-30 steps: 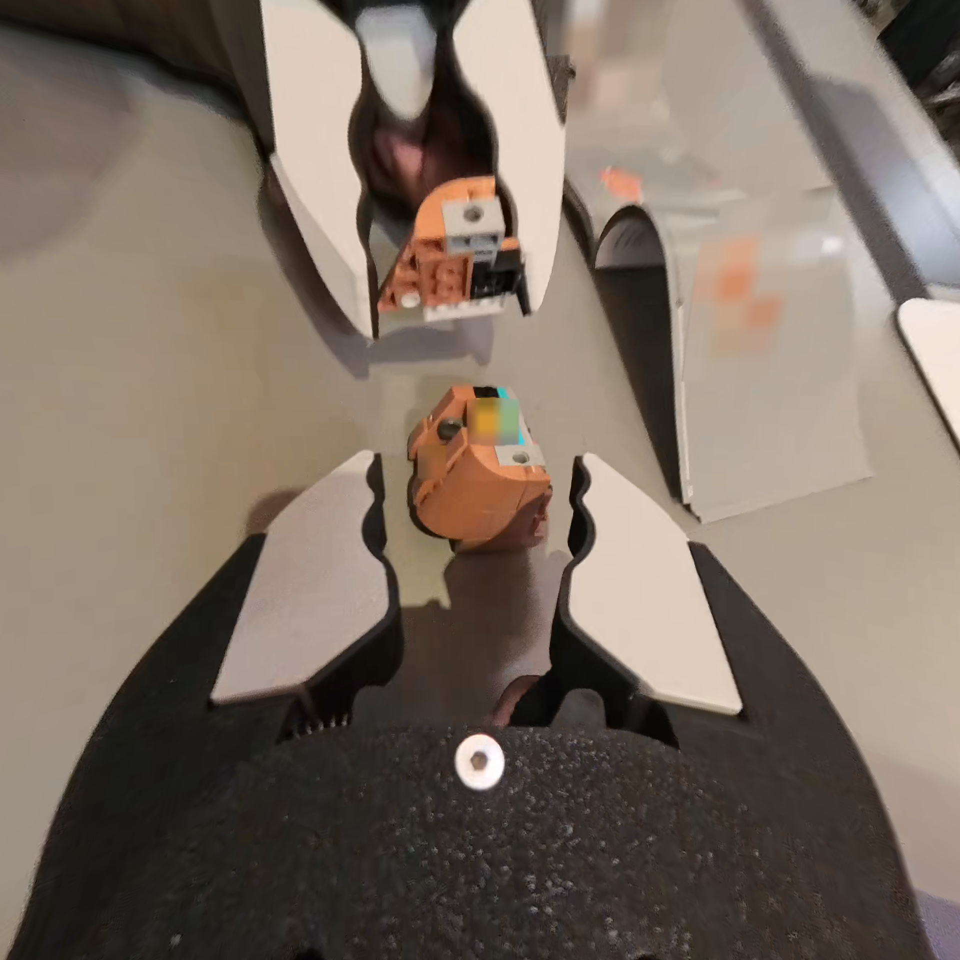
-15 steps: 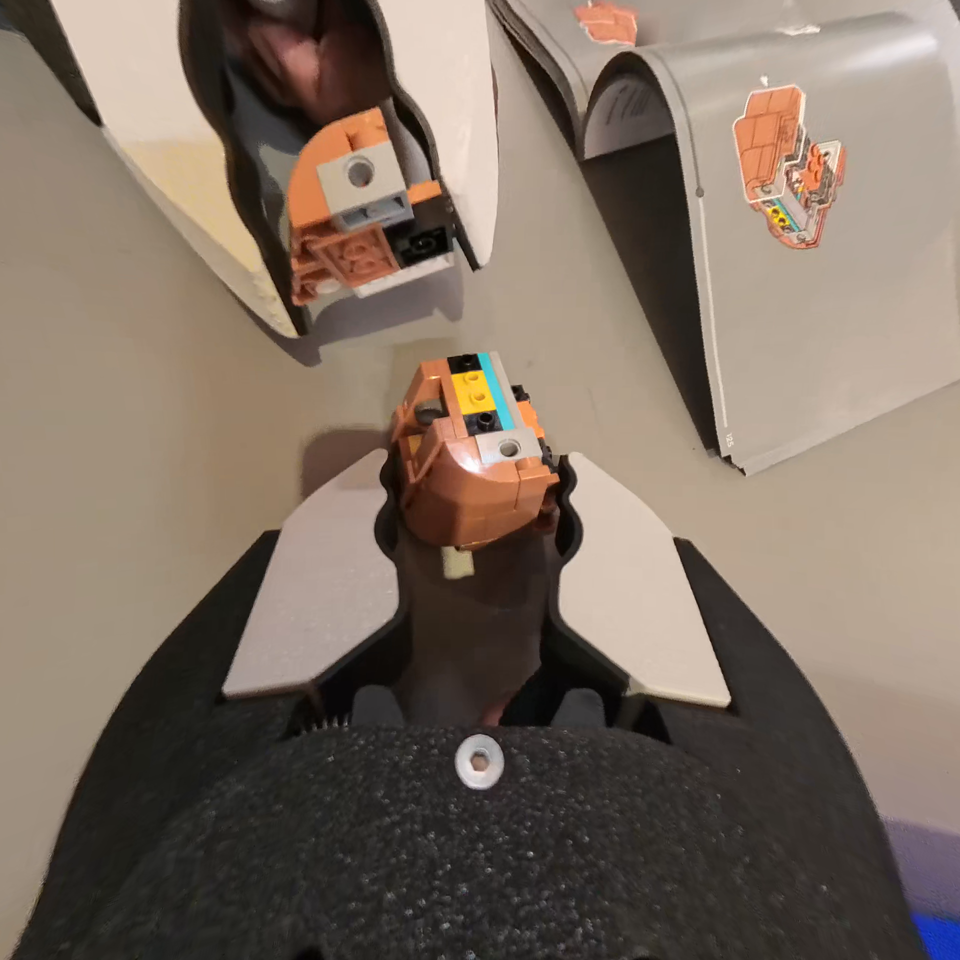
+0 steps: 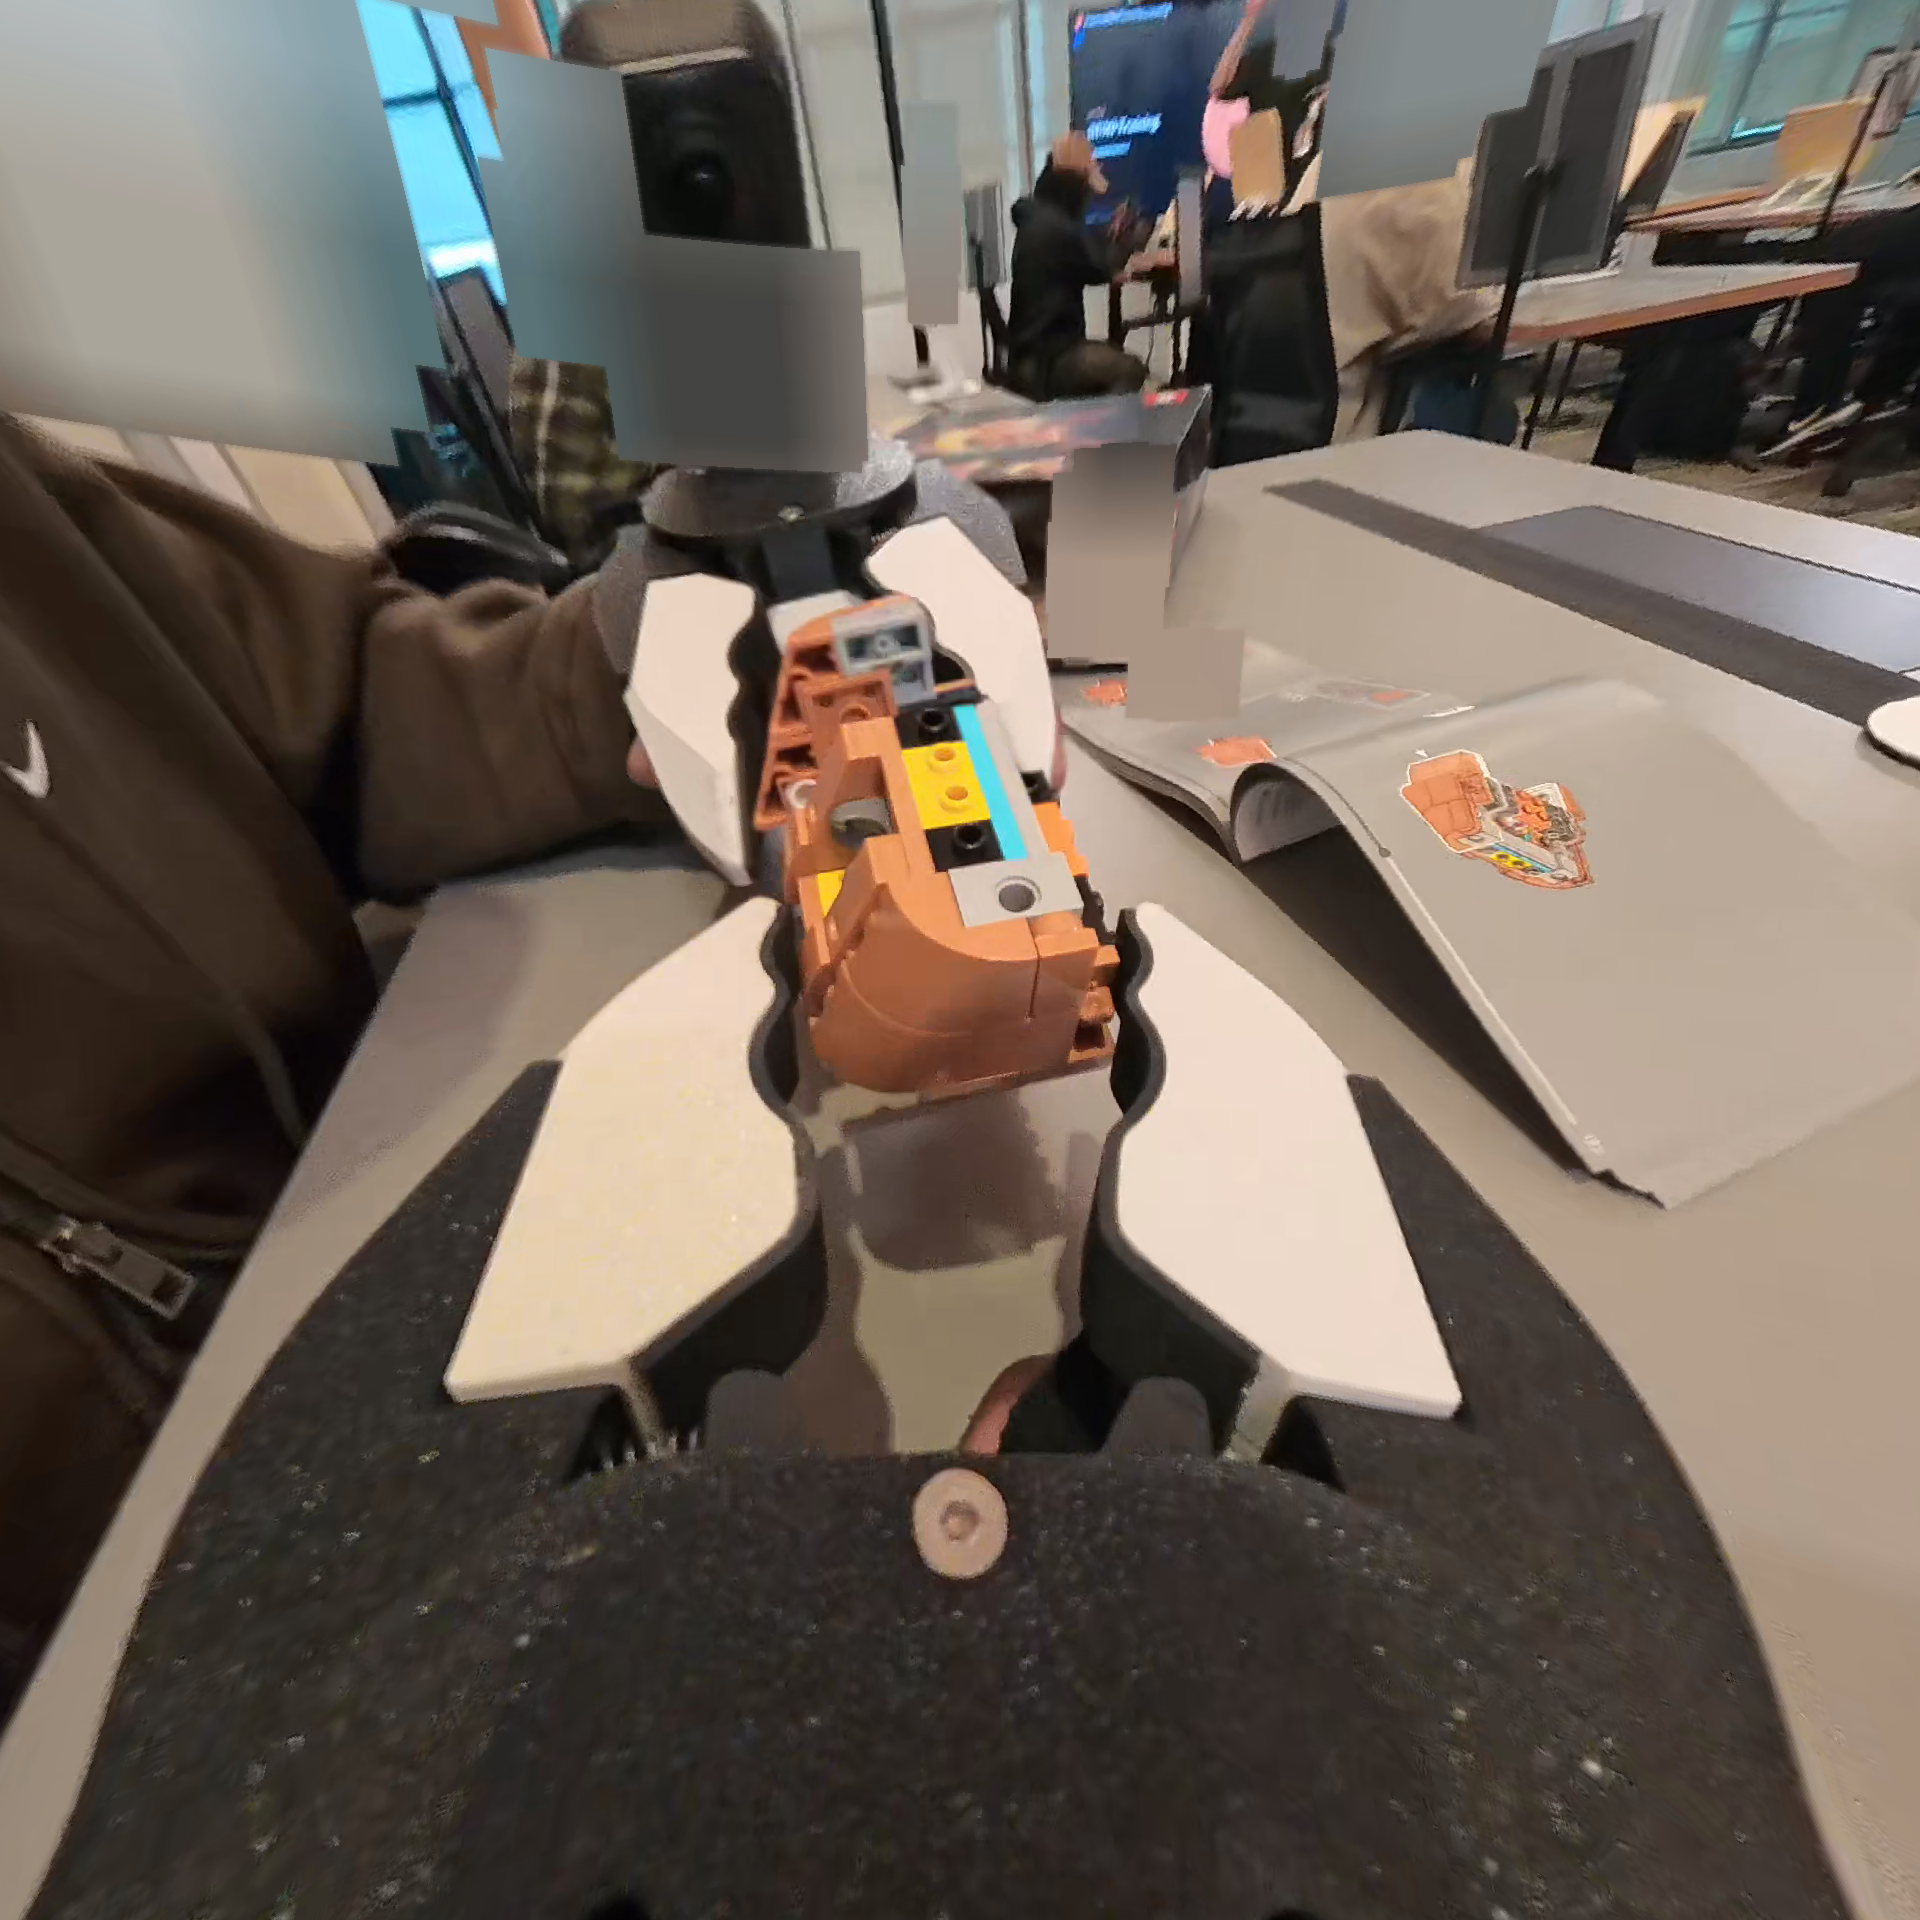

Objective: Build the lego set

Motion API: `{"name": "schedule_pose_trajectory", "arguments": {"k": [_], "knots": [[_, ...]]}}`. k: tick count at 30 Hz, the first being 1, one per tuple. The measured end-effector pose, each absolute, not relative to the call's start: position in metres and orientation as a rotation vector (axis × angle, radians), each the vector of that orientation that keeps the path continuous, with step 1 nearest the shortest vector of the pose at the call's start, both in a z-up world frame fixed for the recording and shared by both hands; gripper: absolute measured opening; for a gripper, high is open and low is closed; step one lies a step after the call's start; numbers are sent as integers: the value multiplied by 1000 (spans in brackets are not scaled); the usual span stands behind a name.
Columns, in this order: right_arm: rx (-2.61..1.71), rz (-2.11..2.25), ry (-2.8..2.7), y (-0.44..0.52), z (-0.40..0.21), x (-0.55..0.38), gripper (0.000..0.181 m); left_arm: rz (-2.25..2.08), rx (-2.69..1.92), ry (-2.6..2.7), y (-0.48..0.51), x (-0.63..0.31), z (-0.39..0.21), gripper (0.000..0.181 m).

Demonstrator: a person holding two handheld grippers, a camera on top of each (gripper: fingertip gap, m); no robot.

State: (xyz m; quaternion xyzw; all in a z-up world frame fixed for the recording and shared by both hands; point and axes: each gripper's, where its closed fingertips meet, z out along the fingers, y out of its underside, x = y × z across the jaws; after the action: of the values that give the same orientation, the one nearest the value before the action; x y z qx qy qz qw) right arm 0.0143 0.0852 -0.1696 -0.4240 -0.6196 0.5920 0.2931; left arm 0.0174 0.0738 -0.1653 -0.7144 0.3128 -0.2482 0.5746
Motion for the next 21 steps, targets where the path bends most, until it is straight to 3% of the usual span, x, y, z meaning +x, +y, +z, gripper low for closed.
{"name": "schedule_pose_trajectory", "arguments": {"k": [21], "knots": [[-1059, 1719, -906, 59, -85, 57, 59, -375, -2188, 1320, 52, 58, -78, 54]]}}
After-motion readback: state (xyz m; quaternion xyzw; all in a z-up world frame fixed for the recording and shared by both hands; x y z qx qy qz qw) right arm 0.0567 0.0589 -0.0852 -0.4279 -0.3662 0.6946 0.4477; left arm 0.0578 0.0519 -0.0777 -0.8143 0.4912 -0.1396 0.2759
